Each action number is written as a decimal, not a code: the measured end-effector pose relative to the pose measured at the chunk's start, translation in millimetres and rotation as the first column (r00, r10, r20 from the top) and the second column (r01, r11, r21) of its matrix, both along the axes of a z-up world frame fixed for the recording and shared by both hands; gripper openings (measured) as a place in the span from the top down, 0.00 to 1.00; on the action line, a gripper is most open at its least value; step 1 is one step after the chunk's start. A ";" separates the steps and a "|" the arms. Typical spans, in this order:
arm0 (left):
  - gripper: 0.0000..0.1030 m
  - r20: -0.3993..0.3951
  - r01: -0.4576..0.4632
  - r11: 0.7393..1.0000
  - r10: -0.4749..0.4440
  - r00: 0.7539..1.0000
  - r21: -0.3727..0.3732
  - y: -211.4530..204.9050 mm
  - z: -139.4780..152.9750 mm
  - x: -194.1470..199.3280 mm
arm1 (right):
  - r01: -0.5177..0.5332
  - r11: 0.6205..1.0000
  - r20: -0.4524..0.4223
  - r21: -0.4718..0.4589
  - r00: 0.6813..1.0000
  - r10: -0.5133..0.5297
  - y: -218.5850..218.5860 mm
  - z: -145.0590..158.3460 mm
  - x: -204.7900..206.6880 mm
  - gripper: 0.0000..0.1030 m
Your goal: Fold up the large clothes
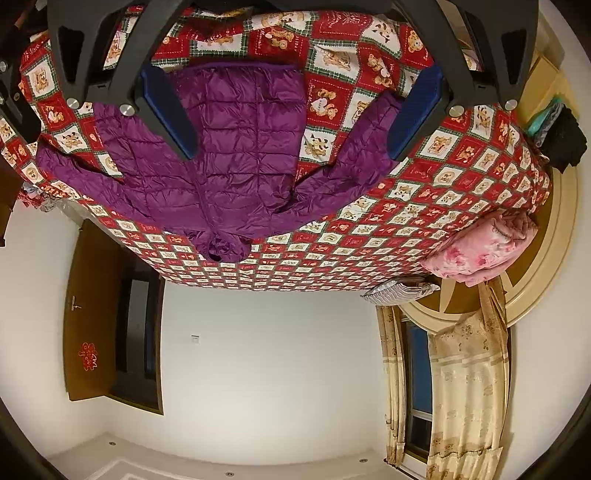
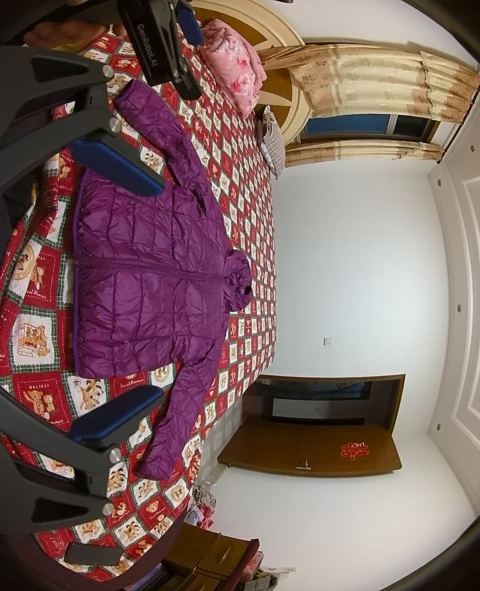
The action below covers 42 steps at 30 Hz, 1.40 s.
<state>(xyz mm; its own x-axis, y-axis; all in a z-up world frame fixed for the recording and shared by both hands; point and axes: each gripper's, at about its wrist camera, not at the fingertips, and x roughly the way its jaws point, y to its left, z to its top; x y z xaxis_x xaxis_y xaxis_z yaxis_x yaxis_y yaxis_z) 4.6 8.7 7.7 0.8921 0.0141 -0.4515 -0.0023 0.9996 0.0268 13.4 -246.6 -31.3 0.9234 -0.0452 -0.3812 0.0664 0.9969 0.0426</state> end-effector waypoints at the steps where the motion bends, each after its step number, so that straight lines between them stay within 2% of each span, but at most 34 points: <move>1: 0.01 0.001 -0.001 1.000 0.001 1.000 0.001 -0.2 -0.8 -1.4 | 0.000 1.000 0.000 0.000 1.000 0.000 0.6 0.0 -0.1 0.00; 19: 0.01 0.003 -0.002 1.000 0.002 1.000 0.000 1.1 -1.2 -2.4 | -0.004 1.000 -0.003 0.006 1.000 0.004 9.2 0.6 -0.1 0.00; 26: 0.01 0.002 -0.029 0.999 0.029 1.000 0.023 3.8 -11.6 7.6 | -0.008 1.000 -0.018 0.029 1.000 0.009 5.2 -6.0 9.1 0.00; 31: 0.01 -0.041 -0.044 0.997 0.047 0.998 0.060 1.1 -30.5 36.0 | 0.037 0.999 -0.043 0.032 0.998 -0.036 -12.9 -19.3 32.8 0.00; 37: 0.01 -0.134 -0.018 0.990 0.037 0.990 0.139 -10.6 -62.8 83.4 | 0.119 0.990 -0.121 0.071 0.987 -0.110 -41.7 -36.9 72.6 0.00; 42: 0.01 -0.186 0.000 0.986 0.032 0.982 0.169 -19.6 -78.5 125.4 | 0.172 0.979 -0.188 0.107 0.971 -0.150 -75.5 -53.3 106.8 0.00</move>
